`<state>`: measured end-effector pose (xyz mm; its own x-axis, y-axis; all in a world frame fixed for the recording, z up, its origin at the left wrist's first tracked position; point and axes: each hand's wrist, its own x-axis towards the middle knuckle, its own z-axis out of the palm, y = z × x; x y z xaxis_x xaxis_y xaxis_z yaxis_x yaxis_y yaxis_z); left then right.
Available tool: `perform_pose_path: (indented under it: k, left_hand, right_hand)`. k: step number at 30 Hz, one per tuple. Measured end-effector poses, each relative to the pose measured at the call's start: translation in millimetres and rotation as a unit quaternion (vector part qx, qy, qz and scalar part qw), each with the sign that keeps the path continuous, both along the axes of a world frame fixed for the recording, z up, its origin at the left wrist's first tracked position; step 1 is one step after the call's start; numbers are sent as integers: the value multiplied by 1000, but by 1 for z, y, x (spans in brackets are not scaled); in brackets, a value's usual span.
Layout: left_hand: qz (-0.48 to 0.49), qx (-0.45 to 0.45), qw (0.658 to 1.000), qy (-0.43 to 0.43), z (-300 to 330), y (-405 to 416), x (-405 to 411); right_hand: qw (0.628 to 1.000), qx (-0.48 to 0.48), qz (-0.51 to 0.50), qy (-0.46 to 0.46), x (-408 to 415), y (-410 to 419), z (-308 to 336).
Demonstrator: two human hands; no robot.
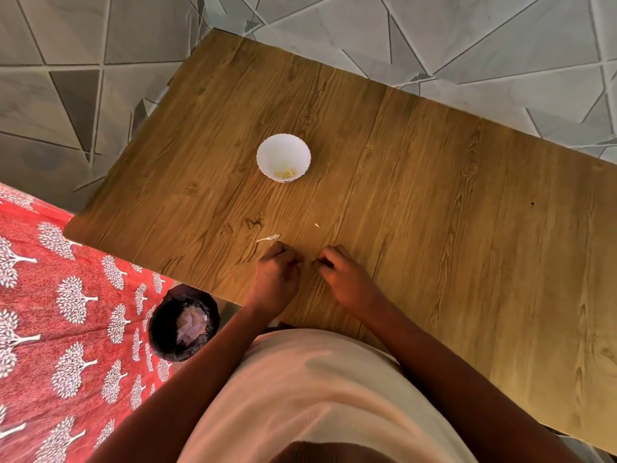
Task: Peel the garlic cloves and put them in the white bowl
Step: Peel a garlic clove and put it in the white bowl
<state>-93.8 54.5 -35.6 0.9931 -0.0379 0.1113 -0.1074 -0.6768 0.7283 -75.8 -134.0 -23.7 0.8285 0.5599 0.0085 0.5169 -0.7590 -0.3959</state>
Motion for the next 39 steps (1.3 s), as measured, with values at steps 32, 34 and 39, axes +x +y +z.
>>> perform_pose_path:
  k: [32,34,39]
  left_hand:
    - [-4,-833,451,320,29,-17,30]
    - [21,-841,450,301,24,-9,29]
    - [100,-848,448,266,16,13,19]
  right_hand:
    - [974,211,-45,-70,11,43,54]
    - [964,247,-86,-54,12,31,51]
    - [950,246,-180,60,3,-4,21]
